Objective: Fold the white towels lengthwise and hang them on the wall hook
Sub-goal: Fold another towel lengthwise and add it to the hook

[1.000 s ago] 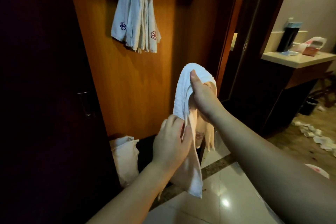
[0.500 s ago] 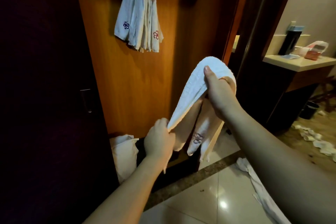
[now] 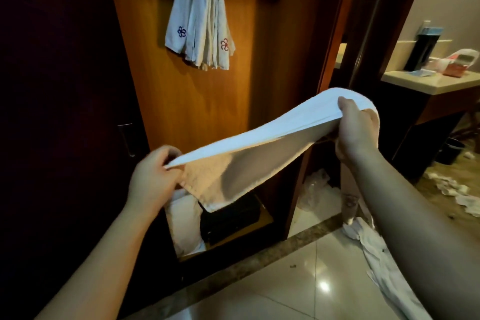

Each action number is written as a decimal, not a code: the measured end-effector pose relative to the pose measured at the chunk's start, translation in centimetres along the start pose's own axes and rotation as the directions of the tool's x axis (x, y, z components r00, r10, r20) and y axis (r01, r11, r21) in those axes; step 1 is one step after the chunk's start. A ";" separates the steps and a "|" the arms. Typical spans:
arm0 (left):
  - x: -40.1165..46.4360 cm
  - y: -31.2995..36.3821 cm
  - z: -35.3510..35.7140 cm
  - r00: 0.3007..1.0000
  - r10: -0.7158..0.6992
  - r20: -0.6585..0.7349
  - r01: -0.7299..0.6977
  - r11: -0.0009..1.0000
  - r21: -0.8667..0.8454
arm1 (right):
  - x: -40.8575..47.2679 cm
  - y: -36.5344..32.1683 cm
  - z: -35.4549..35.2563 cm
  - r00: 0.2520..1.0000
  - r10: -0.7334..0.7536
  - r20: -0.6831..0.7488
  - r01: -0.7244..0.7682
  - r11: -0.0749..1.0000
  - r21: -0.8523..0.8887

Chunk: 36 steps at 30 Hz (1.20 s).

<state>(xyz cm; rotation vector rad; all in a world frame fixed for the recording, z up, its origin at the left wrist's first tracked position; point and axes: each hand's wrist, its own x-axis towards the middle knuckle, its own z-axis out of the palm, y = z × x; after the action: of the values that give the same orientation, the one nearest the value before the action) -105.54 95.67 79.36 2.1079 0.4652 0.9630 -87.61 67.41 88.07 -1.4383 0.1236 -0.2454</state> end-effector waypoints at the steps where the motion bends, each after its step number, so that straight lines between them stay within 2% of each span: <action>1: 0.3 0.6 -1.2 0.997 0.027 -0.073 -0.044 0.969 -0.243 | 0.3 -0.3 0.1 1.000 0.008 0.012 -0.010 0.992 0.123; 2: 0.6 1.0 -2.3 0.991 0.041 -0.126 -0.097 0.868 -0.487 | 0.3 -0.7 0.1 0.999 0.019 0.031 -0.026 0.972 0.232; 3: 0.6 1.1 -2.9 0.994 0.038 -0.103 -0.097 0.749 -0.655 | 0.3 -1.0 0.3 0.998 0.025 0.050 -0.039 0.953 0.300; 4: 0.5 0.5 -3.0 1.000 0.022 -0.017 -0.028 0.695 -0.718 | 0.3 -1.1 0.4 0.996 0.033 0.078 -0.057 0.940 0.335; 5: 0.2 0.0 -2.6 0.995 0.022 0.097 0.051 0.727 -0.685 | 0.3 -1.0 0.5 0.993 0.037 0.109 -0.074 0.931 0.357; 6: -0.3 -0.6 -2.0 0.981 0.018 0.193 0.096 0.818 -0.567 | 0.2 -0.9 0.6 0.989 0.047 0.138 -0.095 0.926 0.366; 7: -0.7 -1.7 -1.6 0.971 -0.012 0.237 0.119 0.889 -0.442 | 0.3 -0.5 0.8 0.984 0.063 0.165 -0.122 0.919 0.375; 8: -0.8 -2.2 -1.5 0.969 -0.075 0.236 0.169 0.897 -0.408 | 0.3 -0.1 0.8 0.979 0.081 0.184 -0.147 0.915 0.376; 9: -0.9 -2.3 -1.6 0.968 -0.121 0.222 0.215 0.856 -0.470 | 0.3 0.3 0.8 0.976 0.095 0.194 -0.163 0.915 0.370; 11: -0.8 -2.1 -1.9 0.973 -0.115 0.199 0.214 0.772 -0.598 | 0.4 1.4 0.7 0.977 0.106 0.185 -0.166 0.924 0.345; 15: -0.5 -1.5 -2.3 0.973 -0.098 0.211 0.220 0.675 -0.705 | 0.7 2.8 0.8 0.978 0.133 0.161 -0.182 0.920 0.347; 20: -0.5 -2.4 -3.1 0.945 -0.152 0.290 0.321 0.599 -0.734 | 0.8 3.3 0.5 0.969 0.176 0.174 -0.228 0.907 0.354; 23: -1.0 -3.0 -2.9 0.922 -0.148 0.358 0.373 0.586 -0.720 | 1.2 3.7 0.1 0.953 0.229 0.199 -0.291 0.875 0.387; 28: -1.8 -4.8 -1.9 0.848 -0.167 0.502 0.523 0.413 -0.746 | 0.9 4.1 -0.1 0.916 0.311 0.253 -0.392 0.825 0.408; 29: -1.9 -5.0 -1.5 0.825 -0.197 0.529 0.560 0.412 -0.719 | 0.8 4.1 0.0 0.906 0.321 0.276 -0.415 0.803 0.428; 31: -2.3 -4.7 -0.6 0.796 -0.293 0.531 0.602 0.485 -0.635 | 0.5 3.9 0.1 0.888 0.329 0.320 -0.451 0.757 0.473; 34: -3.1 -5.1 1.0 0.743 -0.302 0.598 0.644 0.566 -0.514 | 0.1 3.6 0.1 0.882 0.315 0.352 -0.464 0.711 0.528; 36: -3.7 -6.0 2.3 0.697 -0.358 0.621 0.700 0.531 -0.478 | 0.0 3.5 0.1 0.878 0.308 0.366 -0.471 0.691 0.549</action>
<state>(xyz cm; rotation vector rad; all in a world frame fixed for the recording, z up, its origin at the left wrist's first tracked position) -106.27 96.27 72.08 1.2646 0.4002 0.1637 -87.22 67.89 84.58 -0.7272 0.1296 0.2445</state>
